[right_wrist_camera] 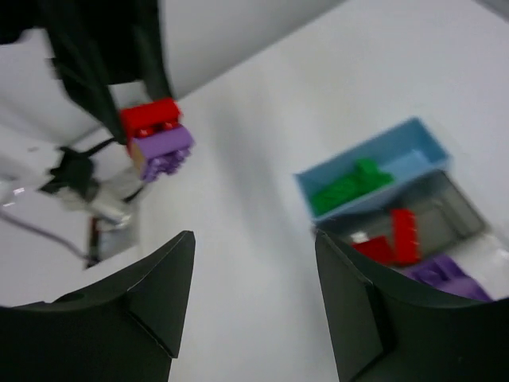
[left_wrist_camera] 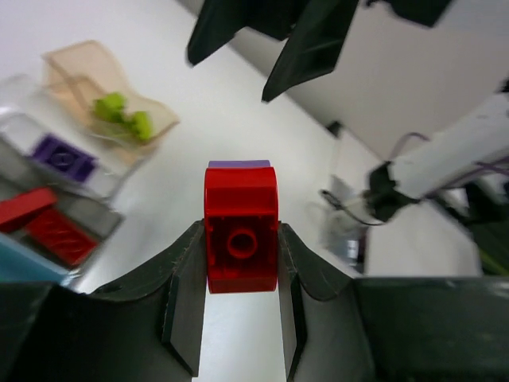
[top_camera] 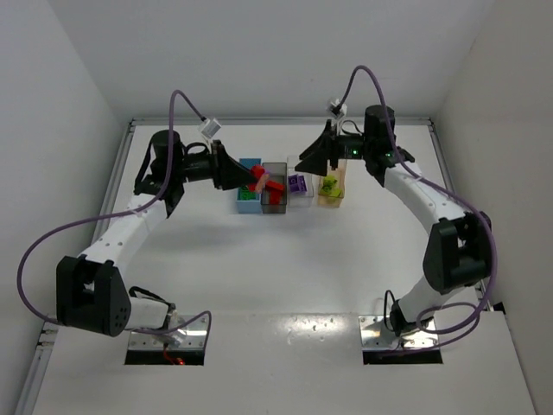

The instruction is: Sort the legos into containers by color

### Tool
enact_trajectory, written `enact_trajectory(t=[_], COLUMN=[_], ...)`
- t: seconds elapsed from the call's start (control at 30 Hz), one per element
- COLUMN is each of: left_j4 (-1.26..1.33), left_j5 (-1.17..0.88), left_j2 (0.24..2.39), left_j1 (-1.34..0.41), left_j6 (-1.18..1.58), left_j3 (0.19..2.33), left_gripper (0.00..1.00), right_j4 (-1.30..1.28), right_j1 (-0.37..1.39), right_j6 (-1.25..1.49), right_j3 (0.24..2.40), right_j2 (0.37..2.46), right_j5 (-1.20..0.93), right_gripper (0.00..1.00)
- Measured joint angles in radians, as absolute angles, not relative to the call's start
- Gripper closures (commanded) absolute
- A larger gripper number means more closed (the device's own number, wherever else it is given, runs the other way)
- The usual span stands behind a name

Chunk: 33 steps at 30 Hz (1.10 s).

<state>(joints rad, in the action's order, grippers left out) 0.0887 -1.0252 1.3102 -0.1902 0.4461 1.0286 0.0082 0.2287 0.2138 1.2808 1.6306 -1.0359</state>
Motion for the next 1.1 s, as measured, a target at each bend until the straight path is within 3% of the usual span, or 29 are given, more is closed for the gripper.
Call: enact_trajectory(t=[0.23, 0.87, 0.9, 1.03, 1.1], left_j4=[0.309, 0.383, 0.383, 0.381, 0.379], left_j5=[-1.209, -1.282, -1.281, -1.282, -1.282], left_j2=[1.377, 1.420, 1.423, 1.425, 1.425], left_j1=[-0.191, -0.224, -0.224, -0.223, -0.223], left_j6=[0.673, 0.744, 0.744, 0.738, 0.729], left_j3=[0.984, 0.984, 0.984, 0.984, 0.984], left_gripper=[0.90, 0.89, 0.89, 0.89, 0.91], right_j4=[0.212, 0.268, 0.269, 0.256, 0.252], right_j1=[0.285, 0.424, 0.430, 0.456, 0.455], right_j6=[0.417, 0.490, 0.490, 0.501, 0.501], right_j3=[1.179, 1.281, 1.285, 1.291, 1.291], right_j2=[1.663, 1.744, 1.747, 1.753, 1.754], right_j5=[-1.236, -1.292, -1.293, -1.295, -1.292], right_gripper=[0.37, 0.38, 0.40, 0.76, 0.86])
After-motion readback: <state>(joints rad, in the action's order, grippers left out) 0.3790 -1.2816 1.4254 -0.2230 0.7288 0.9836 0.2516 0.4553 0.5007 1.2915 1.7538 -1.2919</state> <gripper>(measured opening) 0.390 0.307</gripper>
